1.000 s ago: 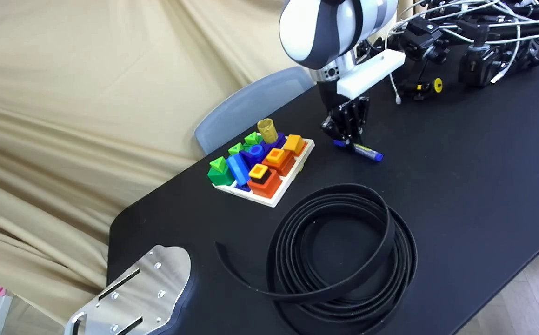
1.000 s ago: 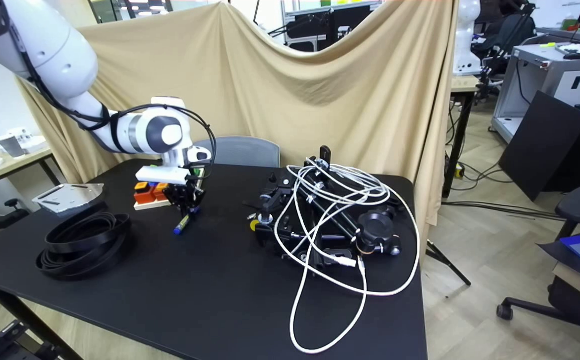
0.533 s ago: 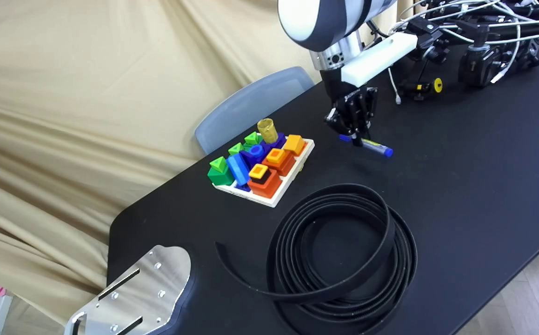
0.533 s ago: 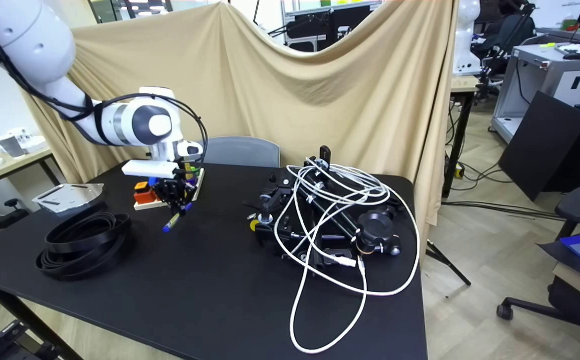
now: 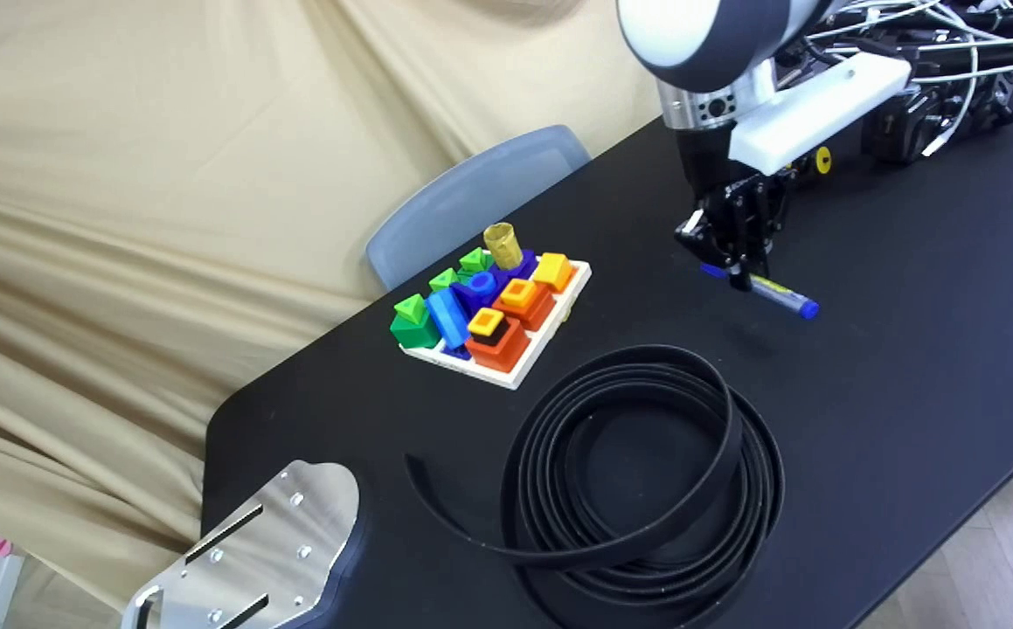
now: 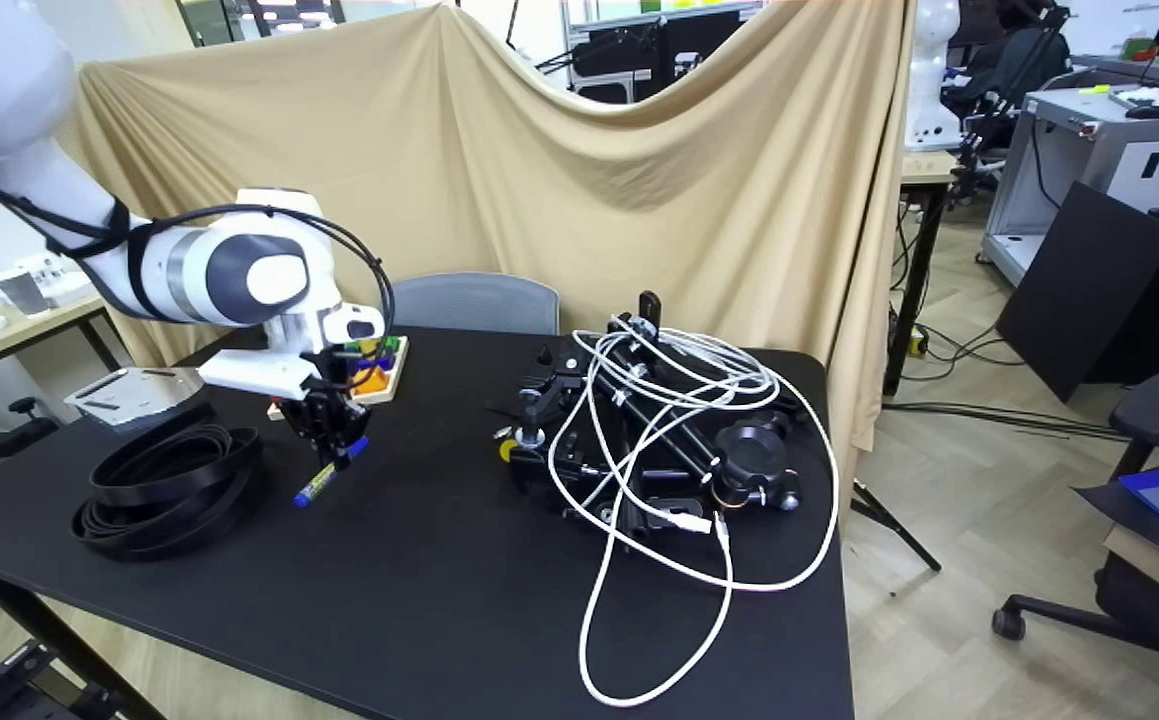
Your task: Pick up the pen from the table and slightly move it backwards.
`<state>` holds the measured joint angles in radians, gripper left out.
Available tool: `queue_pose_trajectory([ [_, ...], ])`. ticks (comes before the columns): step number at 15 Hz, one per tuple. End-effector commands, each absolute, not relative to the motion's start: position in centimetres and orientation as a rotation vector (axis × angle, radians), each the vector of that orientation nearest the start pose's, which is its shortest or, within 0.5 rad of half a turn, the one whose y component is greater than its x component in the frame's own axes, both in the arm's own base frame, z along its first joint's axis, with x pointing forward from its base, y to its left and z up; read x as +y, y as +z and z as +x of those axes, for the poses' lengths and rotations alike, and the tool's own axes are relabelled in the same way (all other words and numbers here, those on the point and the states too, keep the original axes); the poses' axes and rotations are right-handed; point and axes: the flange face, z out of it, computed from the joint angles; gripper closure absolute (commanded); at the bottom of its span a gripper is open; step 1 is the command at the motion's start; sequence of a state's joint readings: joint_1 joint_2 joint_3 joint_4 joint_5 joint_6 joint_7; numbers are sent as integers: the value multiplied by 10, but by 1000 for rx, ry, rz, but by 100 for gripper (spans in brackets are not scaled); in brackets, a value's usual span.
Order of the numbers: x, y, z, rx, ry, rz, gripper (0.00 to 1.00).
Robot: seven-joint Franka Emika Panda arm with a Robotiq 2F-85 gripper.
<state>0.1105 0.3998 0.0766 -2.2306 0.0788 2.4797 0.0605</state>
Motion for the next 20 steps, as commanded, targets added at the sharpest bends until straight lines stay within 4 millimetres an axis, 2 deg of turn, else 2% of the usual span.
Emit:
queue_pose_trajectory([
  [1,78,174,495,48,173,-3069,95],
  [5,64,164,488,120,160,-3043,95],
  [6,62,164,487,138,162,-3037,54],
  [7,60,165,487,144,161,-3037,54],
  [15,64,187,487,207,115,-3009,2],
  [20,76,217,480,148,6,-3047,0],
])
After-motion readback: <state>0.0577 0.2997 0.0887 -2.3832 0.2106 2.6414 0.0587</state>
